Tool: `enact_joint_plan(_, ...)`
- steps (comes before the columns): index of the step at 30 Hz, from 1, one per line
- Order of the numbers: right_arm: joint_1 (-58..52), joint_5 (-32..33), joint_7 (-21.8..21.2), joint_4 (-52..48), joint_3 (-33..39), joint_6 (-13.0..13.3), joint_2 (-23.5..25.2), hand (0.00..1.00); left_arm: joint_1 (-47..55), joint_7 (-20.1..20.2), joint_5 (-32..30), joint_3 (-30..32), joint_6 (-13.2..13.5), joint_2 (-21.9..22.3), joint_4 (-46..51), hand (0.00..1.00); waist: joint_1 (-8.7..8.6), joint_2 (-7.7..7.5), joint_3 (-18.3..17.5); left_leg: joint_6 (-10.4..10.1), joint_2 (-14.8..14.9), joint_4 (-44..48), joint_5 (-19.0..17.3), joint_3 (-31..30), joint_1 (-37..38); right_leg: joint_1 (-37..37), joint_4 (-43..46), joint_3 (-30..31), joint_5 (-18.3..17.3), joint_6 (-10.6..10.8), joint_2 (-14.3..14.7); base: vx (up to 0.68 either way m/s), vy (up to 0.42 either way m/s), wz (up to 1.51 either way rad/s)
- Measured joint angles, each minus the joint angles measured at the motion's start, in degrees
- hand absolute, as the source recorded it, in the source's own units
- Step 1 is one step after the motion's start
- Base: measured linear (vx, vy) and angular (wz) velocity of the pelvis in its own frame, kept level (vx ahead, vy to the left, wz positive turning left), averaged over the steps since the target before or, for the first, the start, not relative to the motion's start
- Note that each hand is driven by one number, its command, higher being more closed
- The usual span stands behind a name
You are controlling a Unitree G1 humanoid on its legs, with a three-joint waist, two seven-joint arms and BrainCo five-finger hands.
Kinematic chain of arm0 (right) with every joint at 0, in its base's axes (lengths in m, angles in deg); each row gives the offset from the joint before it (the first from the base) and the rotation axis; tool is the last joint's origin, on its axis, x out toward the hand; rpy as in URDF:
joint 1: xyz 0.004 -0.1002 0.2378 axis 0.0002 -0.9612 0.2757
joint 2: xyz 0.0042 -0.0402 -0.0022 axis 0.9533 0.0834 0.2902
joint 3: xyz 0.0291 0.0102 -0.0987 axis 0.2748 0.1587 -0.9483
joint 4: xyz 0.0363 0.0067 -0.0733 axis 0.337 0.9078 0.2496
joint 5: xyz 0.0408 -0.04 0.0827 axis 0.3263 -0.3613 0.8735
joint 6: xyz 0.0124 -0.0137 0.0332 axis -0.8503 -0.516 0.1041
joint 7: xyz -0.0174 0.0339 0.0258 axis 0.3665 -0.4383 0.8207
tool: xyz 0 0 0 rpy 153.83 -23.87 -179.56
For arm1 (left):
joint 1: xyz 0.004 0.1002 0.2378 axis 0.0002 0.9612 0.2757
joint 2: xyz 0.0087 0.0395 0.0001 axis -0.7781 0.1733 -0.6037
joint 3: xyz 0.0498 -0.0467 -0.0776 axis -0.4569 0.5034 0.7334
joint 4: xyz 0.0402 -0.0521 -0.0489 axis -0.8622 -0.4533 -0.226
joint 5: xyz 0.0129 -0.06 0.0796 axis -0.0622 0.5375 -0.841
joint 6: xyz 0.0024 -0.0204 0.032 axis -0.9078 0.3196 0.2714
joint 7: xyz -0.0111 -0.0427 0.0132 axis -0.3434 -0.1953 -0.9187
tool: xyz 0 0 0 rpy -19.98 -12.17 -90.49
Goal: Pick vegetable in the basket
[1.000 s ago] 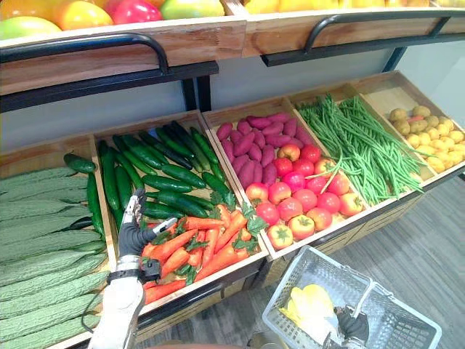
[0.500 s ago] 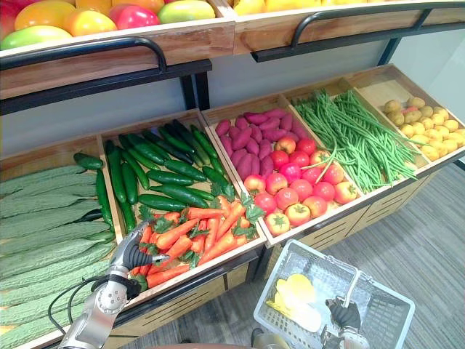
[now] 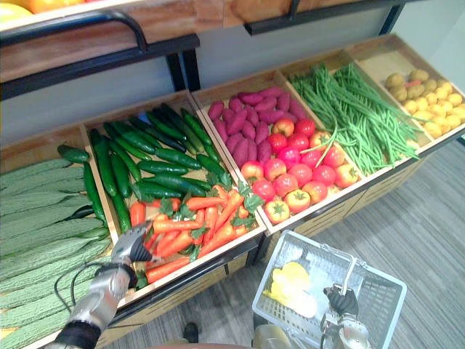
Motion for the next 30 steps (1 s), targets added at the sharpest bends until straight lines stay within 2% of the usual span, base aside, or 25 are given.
enact_joint_plan(6,0.22,0.63,0.16,-0.94,-1.15,0.91,-0.12,1.00,-4.52,-0.82,1.23,-1.00,-0.68,-0.78,-0.07,1.00,-0.43,-0.05,1.18,0.00,-0.07,-0.02,-0.01,0.90,-0.50,-0.94,-0.01,0.80,0.32,0.12,-0.03,0.00,0.007,-0.09)
enact_joint_plan(8,0.69,0.63,0.12,-0.95,-1.29,0.92,0.21,1.00,-4.11,-0.67,3.38,-1.69,-0.24,-0.36,-0.12,1.00,-1.44,-0.08,1.24,0.00,-0.14,-0.03,-0.01,0.94,-0.47,-0.93,-0.01,0.82,0.33,0.14,-0.11,0.00,0.000,0.00)
enact_joint_plan(13,0.90,0.61,0.16,-0.95,-1.25,0.93,0.67,1.00,-1.85,0.25,5.96,-1.89,0.02,1.28,2.57,1.00,-1.52,0.02,1.30,0.00,-0.08,-0.06,-0.01,1.07,-0.17,-0.72,-0.01,0.86,0.33,0.14,-0.06,0.00,0.000,0.00)
enact_joint_plan(19,0.57,0.57,1.08,-0.94,-1.16,0.93,1.15,1.00,3.28,0.04,9.23,-0.22,0.09,2.39,9.74,1.00,-1.30,0.09,1.40,0.02,-0.06,-0.84,0.01,1.06,2.06,1.26,-0.15,0.83,0.32,0.14,-0.10,0.00,0.000,0.00)
enact_joint_plan(23,0.22,0.57,1.18,-0.95,-1.06,0.93,1.42,1.00,6.15,-1.95,11.77,3.68,0.95,4.74,16.81,1.00,-1.09,0.09,1.40,0.03,-0.07,-1.10,0.01,0.75,2.25,1.50,-0.16,1.05,0.31,0.14,0.02,-0.02,-0.001,0.01)
enact_joint_plan(30,-0.68,0.56,1.27,-0.95,0.04,0.93,2.21,1.00,9.49,-4.77,14.74,4.66,1.83,8.21,25.79,1.00,0.04,0.12,1.36,0.03,-0.02,-1.52,-0.01,0.52,3.06,3.14,-0.98,0.91,0.29,0.14,0.12,0.00,0.000,0.00)
